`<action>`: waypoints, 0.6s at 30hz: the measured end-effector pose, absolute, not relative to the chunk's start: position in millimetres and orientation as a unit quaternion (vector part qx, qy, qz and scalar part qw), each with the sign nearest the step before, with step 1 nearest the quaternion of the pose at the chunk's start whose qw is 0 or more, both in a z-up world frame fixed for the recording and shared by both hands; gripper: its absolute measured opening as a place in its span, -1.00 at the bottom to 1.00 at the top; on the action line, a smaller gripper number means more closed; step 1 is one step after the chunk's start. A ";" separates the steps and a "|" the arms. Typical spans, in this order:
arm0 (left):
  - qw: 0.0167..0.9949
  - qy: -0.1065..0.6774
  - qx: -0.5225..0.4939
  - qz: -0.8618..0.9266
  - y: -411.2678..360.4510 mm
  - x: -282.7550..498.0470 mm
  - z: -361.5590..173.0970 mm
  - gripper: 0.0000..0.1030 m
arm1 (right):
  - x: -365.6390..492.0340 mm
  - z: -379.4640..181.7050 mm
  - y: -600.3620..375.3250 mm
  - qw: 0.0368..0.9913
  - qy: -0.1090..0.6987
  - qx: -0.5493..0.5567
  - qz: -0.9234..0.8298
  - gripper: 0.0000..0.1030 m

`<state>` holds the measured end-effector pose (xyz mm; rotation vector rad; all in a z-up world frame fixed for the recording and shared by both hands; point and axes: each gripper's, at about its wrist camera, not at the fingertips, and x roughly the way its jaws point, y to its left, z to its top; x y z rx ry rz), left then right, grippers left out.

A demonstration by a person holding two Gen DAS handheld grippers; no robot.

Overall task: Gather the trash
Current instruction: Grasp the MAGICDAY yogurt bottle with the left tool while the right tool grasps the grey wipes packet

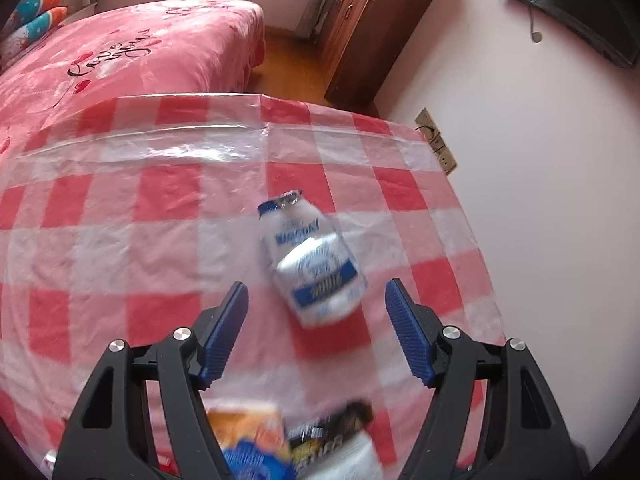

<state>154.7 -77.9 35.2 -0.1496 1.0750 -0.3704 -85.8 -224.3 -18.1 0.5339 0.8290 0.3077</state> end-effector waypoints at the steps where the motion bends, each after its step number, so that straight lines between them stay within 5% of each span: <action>1: 0.837 0.514 -0.073 -0.173 -81.8 161.0 31.5 0.39 | -86.0 -18.4 -224.0 0.869 0.396 0.255 0.150 0.81; 18: 0.835 0.537 0.003 -0.120 -120.6 191.3 4.8 0.39 | -89.5 -15.8 -208.4 0.873 0.404 0.215 0.171 0.81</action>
